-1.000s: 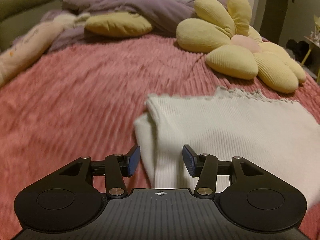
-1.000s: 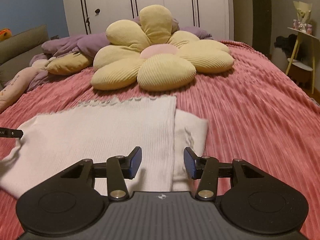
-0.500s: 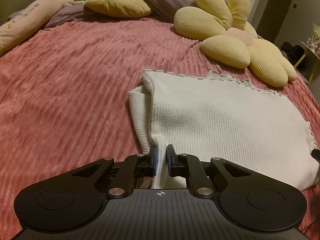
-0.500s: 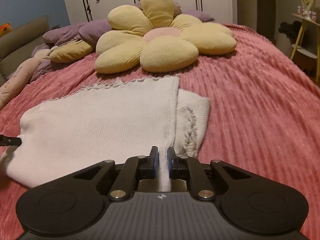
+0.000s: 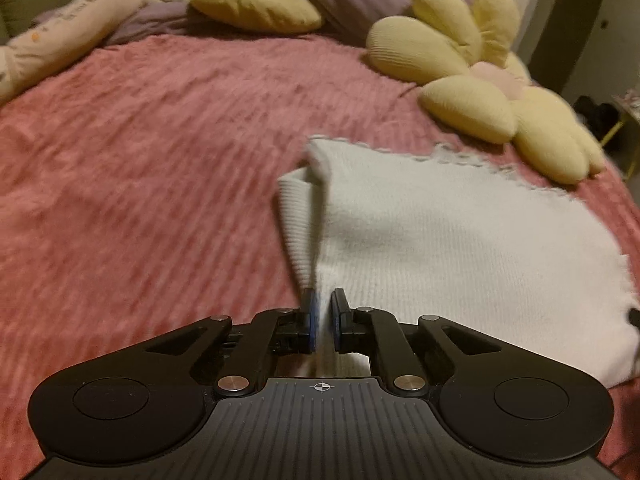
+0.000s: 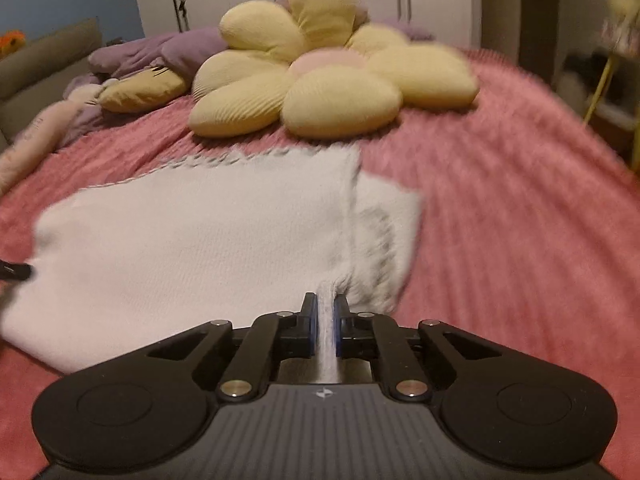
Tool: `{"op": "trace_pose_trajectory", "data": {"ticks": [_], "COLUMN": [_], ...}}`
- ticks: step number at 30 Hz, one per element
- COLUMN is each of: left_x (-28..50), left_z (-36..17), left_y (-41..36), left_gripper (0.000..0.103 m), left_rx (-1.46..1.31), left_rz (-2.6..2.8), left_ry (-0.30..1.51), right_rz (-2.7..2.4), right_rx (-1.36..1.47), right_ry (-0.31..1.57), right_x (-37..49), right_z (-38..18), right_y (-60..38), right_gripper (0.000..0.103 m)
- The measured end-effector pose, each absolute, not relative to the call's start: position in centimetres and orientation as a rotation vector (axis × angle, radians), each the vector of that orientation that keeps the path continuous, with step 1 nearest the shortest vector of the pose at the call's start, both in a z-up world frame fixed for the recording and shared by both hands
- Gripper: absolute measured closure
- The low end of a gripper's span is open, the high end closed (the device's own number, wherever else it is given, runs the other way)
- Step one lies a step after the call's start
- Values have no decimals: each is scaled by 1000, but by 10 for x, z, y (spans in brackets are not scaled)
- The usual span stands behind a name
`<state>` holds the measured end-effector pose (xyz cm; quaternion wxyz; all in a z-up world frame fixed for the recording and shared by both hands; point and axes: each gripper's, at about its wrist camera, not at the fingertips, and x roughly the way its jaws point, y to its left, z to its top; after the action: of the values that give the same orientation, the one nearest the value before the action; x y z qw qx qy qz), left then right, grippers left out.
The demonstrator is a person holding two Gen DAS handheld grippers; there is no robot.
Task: Fold small clothes
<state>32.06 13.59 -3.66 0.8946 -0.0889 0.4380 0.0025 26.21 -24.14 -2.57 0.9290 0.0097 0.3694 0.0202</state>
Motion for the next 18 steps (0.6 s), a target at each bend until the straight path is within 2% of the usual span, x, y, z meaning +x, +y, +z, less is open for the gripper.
{"op": "trace_pose_trajectory", "data": {"ticks": [1,3,4,5,7,9,11,16,18], "left_x": [321,321,320,319,316,318,328,360,368], "left_z": [-39,-40,-37,-35,-27,-23,-22,-41,-55], "left_y": [136,136,136,137,137,130,117,70,57], "left_gripper": [93,76,58,49,49,47,41,37,30], "left_rx": [-183,-164,-159,-157,-161,-162,-174,-82,-18], "left_rz": [11,43,64,79,76,71,49,-4,2], "left_ry": [916,925,920,909,861,812,787,743,708], "right_rz": [29,21,20,26,9,13,41,246,316], "right_rx": [5,-8,1,30,83,116,118,48,4], "right_ry": [760,775,771,764,732,679,668,671,673], "right_x": [262,262,262,261,261,263,273,301,310], "right_z": [-29,-32,-29,-25,-16,-10,-8,-22,-29], "right_y": [-240,-237,-236,-238,-242,-240,-223,-144,-118], "right_gripper": [96,96,96,93,85,85,85,85,85]}}
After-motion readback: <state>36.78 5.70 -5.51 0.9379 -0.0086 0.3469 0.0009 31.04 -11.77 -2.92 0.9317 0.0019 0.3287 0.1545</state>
